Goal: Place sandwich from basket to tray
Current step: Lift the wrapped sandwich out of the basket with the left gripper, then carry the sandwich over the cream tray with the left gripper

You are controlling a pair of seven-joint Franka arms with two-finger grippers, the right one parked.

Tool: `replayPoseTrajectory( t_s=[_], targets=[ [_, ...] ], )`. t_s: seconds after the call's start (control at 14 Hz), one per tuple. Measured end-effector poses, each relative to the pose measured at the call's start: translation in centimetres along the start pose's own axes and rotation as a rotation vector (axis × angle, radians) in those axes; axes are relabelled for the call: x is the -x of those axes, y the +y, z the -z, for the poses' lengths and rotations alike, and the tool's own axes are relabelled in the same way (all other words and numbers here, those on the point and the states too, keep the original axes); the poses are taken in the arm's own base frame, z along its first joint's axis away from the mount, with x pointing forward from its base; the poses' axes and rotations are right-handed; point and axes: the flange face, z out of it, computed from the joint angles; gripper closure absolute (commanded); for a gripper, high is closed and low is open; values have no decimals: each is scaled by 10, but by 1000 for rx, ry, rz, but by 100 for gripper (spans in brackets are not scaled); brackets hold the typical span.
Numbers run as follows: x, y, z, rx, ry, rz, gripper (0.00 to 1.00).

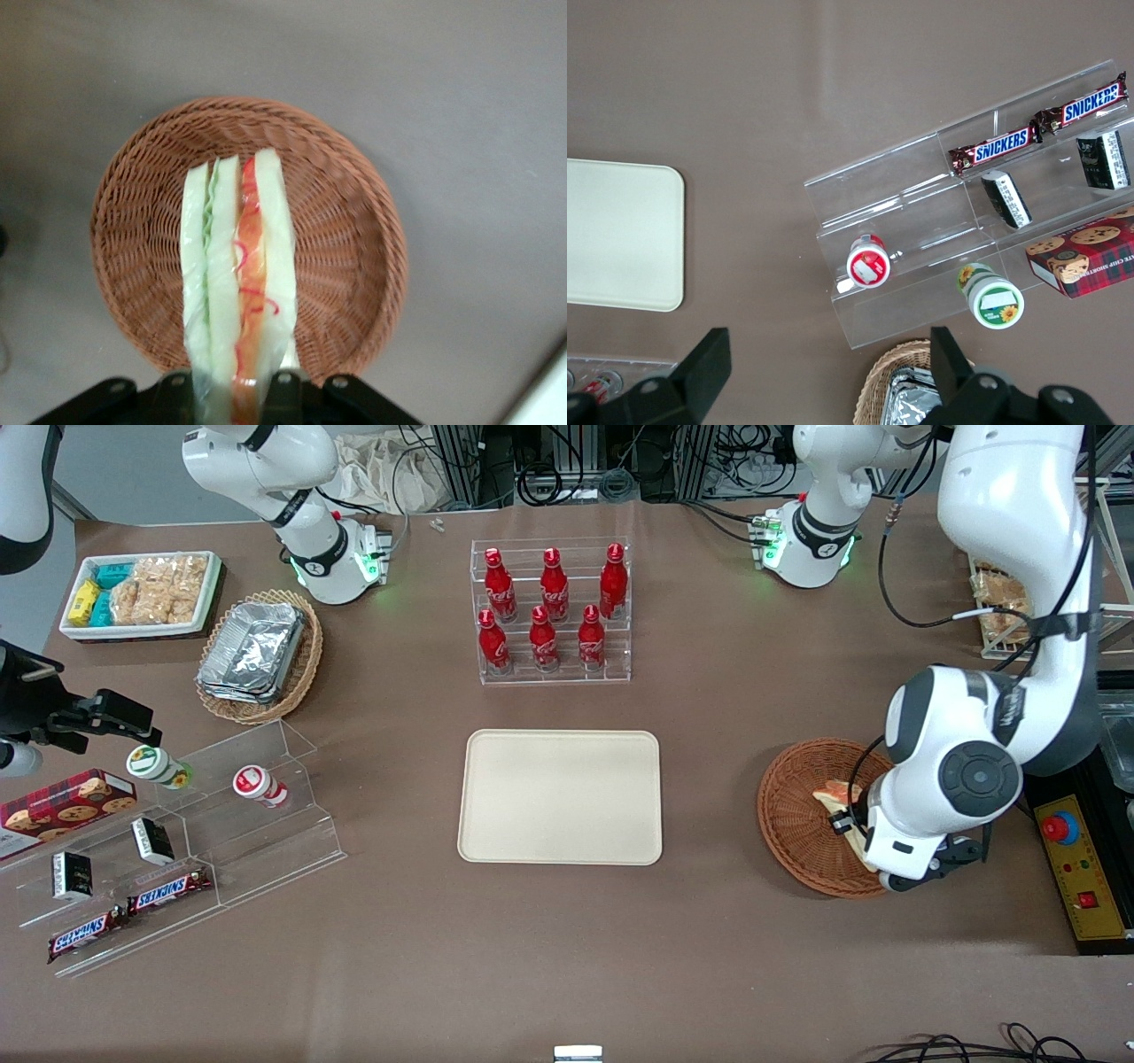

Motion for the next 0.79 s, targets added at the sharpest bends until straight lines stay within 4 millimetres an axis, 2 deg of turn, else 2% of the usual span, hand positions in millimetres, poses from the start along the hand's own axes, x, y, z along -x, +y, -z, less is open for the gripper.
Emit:
replayPoseTrajectory(
  t_s=[0.14, 0.29, 0.43, 0.64, 0.79],
  targets=[
    [11, 13, 48, 15, 8, -50, 100],
    [34, 27, 90, 25, 8, -95, 100],
    [64, 51, 118, 50, 21, -160, 100],
    [110, 103, 125, 82, 8, -283, 100],
    [139, 140, 109, 86, -25, -364, 100]
  ],
)
